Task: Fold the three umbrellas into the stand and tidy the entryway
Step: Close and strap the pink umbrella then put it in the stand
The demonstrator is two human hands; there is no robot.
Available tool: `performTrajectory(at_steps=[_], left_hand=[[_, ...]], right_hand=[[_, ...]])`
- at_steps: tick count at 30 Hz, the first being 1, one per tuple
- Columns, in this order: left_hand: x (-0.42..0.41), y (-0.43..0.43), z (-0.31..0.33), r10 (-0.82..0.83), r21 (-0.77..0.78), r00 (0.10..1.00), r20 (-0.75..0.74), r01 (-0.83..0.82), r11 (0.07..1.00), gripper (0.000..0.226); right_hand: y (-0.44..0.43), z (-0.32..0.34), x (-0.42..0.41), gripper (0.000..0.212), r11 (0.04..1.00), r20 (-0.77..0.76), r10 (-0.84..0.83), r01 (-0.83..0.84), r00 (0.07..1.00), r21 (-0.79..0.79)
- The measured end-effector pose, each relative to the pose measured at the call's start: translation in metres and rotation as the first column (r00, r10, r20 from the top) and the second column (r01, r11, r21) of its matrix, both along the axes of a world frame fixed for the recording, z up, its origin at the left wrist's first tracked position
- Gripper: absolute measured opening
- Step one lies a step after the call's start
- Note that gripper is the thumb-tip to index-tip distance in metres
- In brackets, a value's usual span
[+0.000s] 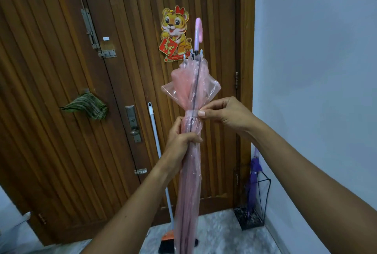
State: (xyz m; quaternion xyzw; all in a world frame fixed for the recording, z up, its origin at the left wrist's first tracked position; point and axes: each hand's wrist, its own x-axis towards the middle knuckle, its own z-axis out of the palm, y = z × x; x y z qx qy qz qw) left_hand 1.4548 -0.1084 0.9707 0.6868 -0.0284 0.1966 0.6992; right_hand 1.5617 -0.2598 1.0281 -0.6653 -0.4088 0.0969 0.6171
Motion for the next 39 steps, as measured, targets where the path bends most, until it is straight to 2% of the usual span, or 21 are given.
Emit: performTrajectory(at_steps=[6,9,13,21,24,27,32,39], left_hand=[[0.000,0.002,-0.007,0.027,0.034,0.996,0.088,-0.030,0.999,0.055],[0.001,-0.002,-0.007,0.038,-0.067,0.994,0.098,-0.031,0.997,0.055],[0.002,0.001,-0.006,-0.047,-0.196,0.993,0.104,0.067,0.978,0.061],[-0.001,0.008,-0.002,-0.137,-0.169,0.987,0.087,0.150,0.974,0.066],[-0.003,0.008,-0.005,-0.139,-0.181,0.987,0.085,0.153,0.972,0.066],[-0.004,0.008,-0.003,-0.148,-0.168,0.985,0.084,0.161,0.973,0.064],[-0.006,0.006,-0.002,-0.187,-0.154,0.980,0.074,0.197,0.968,0.058],[-0.006,0.005,-0.002,-0.271,-0.300,0.959,0.080,0.282,0.911,0.056]], right_hand=[[-0.004,-0.005,-0.001,0.023,0.998,-0.008,-0.007,0.007,1.000,0.062],[-0.005,-0.003,-0.001,0.022,0.998,0.022,-0.020,0.019,1.000,0.065],[-0.006,0.000,0.002,0.020,1.000,0.018,-0.002,0.002,1.000,-0.008],[-0.007,-0.005,-0.001,0.018,0.998,-0.041,-0.005,0.008,0.999,0.070],[-0.003,-0.009,-0.005,0.014,0.983,-0.115,-0.062,0.080,0.991,0.163],[-0.003,-0.010,-0.006,0.013,0.982,-0.201,-0.050,0.085,0.978,0.169],[-0.003,-0.013,-0.003,0.024,0.988,-0.393,0.039,0.024,0.919,0.153],[-0.006,-0.012,0.001,0.027,0.977,-0.460,0.174,-0.095,0.871,0.190]])
